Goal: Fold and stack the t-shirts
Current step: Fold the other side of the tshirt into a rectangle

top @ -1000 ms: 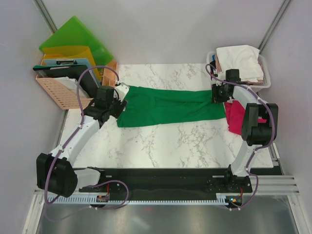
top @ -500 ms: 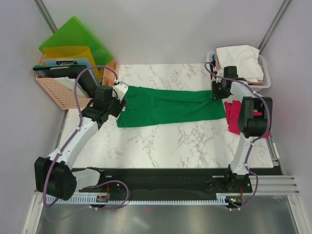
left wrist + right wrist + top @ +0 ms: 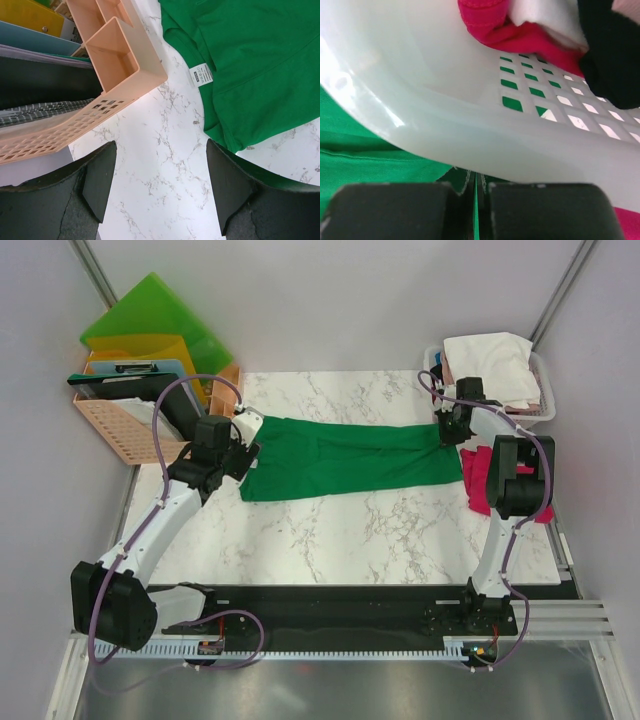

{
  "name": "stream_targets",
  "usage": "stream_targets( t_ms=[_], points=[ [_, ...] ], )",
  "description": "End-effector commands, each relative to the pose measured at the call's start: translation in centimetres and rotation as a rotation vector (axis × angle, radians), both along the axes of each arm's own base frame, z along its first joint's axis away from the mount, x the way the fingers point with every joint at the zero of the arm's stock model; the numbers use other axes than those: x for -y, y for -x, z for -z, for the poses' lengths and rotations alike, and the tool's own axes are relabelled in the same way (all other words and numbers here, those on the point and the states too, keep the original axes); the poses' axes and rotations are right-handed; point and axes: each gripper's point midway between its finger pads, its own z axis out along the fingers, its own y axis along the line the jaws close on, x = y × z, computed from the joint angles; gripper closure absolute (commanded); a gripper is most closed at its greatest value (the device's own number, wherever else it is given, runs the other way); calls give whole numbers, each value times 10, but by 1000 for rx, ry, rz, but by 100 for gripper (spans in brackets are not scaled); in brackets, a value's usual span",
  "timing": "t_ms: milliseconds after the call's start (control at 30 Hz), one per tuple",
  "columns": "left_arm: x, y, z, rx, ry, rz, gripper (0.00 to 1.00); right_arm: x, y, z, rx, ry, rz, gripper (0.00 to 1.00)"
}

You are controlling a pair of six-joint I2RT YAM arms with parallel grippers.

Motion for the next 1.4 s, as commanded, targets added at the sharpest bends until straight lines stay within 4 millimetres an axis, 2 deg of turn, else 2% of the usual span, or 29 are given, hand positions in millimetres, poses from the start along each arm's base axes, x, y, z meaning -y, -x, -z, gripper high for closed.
stream_targets(
  t_ms=[0, 267, 400, 567, 667, 700, 800, 967, 1167, 1267, 1333, 1367],
  points=[
    [6, -5, -8, 28, 47, -4, 21, 8, -7, -14, 52, 37, 12, 100],
    [8, -7, -7, 26, 55, 5, 21, 34, 3, -65, 129, 104, 74, 100],
    [10, -8, -6, 23, 59, 7, 21, 43, 11, -69, 117, 152, 75, 100],
    [10, -9, -5, 21, 60, 8, 21, 46, 17, -62, 77, 163, 53, 100],
    [10, -9, -3, 14, 58, 8, 21, 35, 21, -53, 47, 115, 16, 72],
    [11, -9, -2, 13, 59, 9, 21, 34, 21, -52, 44, 106, 14, 56],
    [11, -9, 1, 9, 59, 12, 21, 26, 21, -44, 26, 64, -3, 46],
    [11, -9, 6, -6, 57, 12, 21, 16, 5, -32, 16, -11, 10, 48],
    [9, -9, 7, -8, 47, 3, 21, 7, -11, -21, 4, -53, 16, 55],
    [8, -8, 9, -12, 42, 0, 19, 1, -10, -21, 2, -66, 6, 54],
    [7, -9, 10, -12, 40, -6, 18, -2, -8, -20, -2, -64, -4, 50],
    [8, -10, 9, -10, 45, -6, 18, -4, -7, -19, -5, -62, -7, 43]
  ],
)
